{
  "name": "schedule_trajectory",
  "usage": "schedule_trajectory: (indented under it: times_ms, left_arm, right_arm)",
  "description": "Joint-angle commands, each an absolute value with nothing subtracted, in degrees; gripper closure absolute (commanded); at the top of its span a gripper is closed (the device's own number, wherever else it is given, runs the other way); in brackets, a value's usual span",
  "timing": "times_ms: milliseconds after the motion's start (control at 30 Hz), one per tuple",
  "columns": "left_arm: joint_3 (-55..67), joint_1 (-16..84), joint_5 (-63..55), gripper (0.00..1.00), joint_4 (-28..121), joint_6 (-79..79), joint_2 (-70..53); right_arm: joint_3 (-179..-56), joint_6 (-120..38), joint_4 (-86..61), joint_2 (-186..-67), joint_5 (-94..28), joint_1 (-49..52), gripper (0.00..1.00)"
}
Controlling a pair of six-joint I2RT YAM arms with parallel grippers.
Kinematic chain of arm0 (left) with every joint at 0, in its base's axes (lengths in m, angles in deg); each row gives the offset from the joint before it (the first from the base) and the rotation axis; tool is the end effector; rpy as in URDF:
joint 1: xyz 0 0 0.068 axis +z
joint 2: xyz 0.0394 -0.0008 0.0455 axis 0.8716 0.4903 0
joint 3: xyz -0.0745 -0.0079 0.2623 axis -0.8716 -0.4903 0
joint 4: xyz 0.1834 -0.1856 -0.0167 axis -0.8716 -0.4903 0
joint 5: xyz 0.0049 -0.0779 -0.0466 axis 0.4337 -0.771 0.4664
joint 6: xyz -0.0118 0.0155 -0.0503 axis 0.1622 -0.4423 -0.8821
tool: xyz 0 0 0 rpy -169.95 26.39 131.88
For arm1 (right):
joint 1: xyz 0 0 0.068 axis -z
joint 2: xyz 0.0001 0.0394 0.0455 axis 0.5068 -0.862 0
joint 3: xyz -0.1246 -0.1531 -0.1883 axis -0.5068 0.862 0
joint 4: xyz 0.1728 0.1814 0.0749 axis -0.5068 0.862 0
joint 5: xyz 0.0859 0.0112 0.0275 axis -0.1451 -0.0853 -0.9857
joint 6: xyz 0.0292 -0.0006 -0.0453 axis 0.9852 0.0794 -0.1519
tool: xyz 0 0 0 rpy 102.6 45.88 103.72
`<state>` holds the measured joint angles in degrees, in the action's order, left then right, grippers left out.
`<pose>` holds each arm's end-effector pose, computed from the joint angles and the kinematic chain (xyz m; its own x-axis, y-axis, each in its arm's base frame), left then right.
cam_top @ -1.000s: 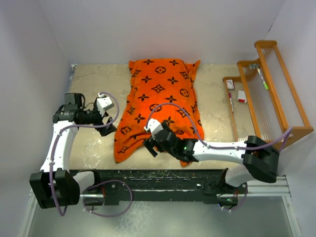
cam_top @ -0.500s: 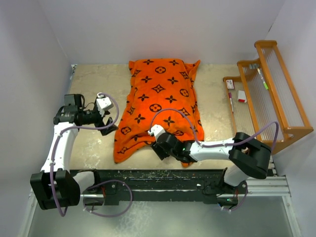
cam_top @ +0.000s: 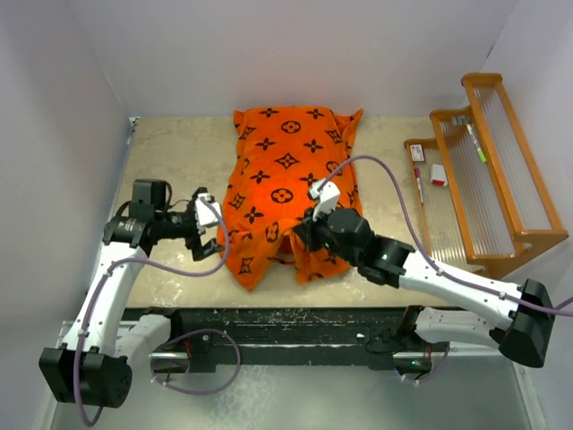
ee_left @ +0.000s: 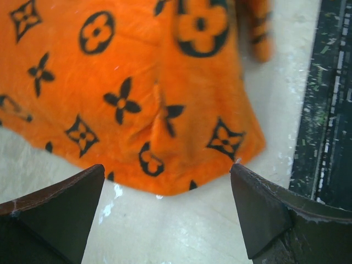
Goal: Remove the pillowcase from the pillow
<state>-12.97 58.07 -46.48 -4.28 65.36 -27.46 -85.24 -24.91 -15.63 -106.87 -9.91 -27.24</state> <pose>0.1786 -0.0356 0.3033 -0.0519 0.5149 -0.8557 0.9338 0.3287 0.1412 0.1413 0.2056 0.2968 -0.3942 0.0726 -0.9162 -0.5673 0.7651 0.3047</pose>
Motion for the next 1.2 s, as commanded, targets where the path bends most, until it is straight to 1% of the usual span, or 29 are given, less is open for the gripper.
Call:
schedule_trajectory:
  times_ms: [0, 167, 367, 500, 633, 700, 733, 800, 833, 867, 967, 1000, 1033, 1167]
  left_arm:
    - [-13.1, 51.2, -44.3, 0.01, -3.3, 64.0, -31.1]
    - [-10.9, 48.6, -43.8, 0.01, 0.6, 56.4, -33.2]
    - [-16.0, 47.8, -39.4, 0.00, 12.5, 49.3, -33.9]
    - [-16.3, 46.4, -37.6, 0.01, 16.7, 47.6, -31.2]
    - [-16.0, 45.7, -36.5, 0.01, 18.6, 48.3, -27.6]
    - [-16.4, 45.7, -34.7, 0.09, 20.8, 48.5, -26.5]
    - [-16.4, 45.6, -33.4, 0.16, 22.2, 48.1, -25.5]
    - [-14.9, 45.7, -31.8, 0.35, 23.0, 47.9, -23.5]
    - [-13.6, 45.6, -31.7, 0.42, 22.5, 47.7, -22.3]
    - [-12.2, 45.6, -32.3, 0.46, 21.9, 47.3, -21.1]
    - [-9.2, 45.6, -35.3, 0.48, 21.4, 45.7, -18.3]
    - [-8.8, 45.6, -36.1, 0.51, 21.7, 45.2, -17.5]
    - [-8.6, 45.5, -36.4, 0.59, 22.0, 44.8, -16.6]
    - [-8.1, 45.3, -34.1, 0.86, 24.0, 43.6, -12.8]
  right_arm:
    - [-98.4, -28.5, -7.8, -109.9, -8.5, -27.1, 1.00]
    - [-112.4, -31.6, -3.0, -114.3, -8.1, -26.4, 1.00]
    - [-125.0, -33.5, -1.5, -119.7, -9.9, -24.6, 1.00]
    - [-133.8, -34.2, 0.0, -124.5, -10.8, -24.4, 1.00]
    - [-139.7, -34.4, 0.1, -127.0, -11.5, -23.5, 1.00]
    - [-141.3, -34.3, 0.5, -127.4, -12.0, -23.0, 1.00]
    - [-141.7, -34.5, 0.7, -127.5, -12.1, -22.8, 1.00]
    - [-141.4, -34.6, 0.9, -127.4, -12.0, -22.1, 1.00]
    - [-140.8, -34.3, 0.7, -127.2, -12.3, -21.8, 1.00]
    - [-140.1, -33.9, 0.3, -127.0, -12.8, -21.3, 1.00]
    - [-137.1, -32.4, -1.6, -125.9, -14.0, -20.3, 1.00]
    - [-136.3, -32.1, -1.8, -125.7, -14.2, -20.0, 1.00]
    - [-135.6, -32.0, -1.8, -125.4, -14.1, -19.7, 1.00]
    - [-130.8, -29.6, -1.7, -122.8, -13.1, -17.6, 1.00]
